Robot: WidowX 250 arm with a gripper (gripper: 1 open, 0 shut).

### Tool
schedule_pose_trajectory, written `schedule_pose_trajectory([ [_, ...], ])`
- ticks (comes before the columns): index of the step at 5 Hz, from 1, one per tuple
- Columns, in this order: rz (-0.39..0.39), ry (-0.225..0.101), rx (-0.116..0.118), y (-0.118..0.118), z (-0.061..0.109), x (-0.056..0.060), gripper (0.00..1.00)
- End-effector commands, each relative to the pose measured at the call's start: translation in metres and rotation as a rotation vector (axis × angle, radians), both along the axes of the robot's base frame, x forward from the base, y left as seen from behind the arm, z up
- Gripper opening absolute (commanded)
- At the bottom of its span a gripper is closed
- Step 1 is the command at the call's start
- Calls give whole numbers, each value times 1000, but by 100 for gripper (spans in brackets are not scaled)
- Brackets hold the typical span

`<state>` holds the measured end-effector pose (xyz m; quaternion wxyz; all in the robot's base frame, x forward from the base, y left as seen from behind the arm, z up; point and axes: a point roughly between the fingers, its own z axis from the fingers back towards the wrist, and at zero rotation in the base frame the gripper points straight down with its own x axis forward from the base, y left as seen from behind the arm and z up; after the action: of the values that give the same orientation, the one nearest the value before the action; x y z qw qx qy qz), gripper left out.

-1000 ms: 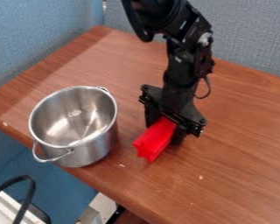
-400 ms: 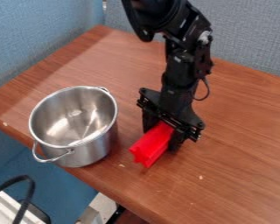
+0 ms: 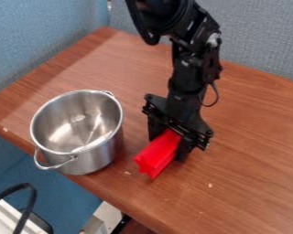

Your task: Move the red object from the metal pot to the table

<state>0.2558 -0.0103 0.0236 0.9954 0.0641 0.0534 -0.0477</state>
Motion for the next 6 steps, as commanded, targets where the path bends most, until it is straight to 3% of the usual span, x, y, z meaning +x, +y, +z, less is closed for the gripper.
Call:
schedule_pose_trajectory([
  [1, -25, -17, -5, -10, 16, -2, 0],
  [3, -13, -14, -6, -16, 36, -4, 0],
  [4, 23, -37, -23, -15, 58, 1, 0],
  [5, -9, -64, -31, -12, 44, 7, 0],
  [6, -32, -61, -25, -6, 30, 10, 0],
])
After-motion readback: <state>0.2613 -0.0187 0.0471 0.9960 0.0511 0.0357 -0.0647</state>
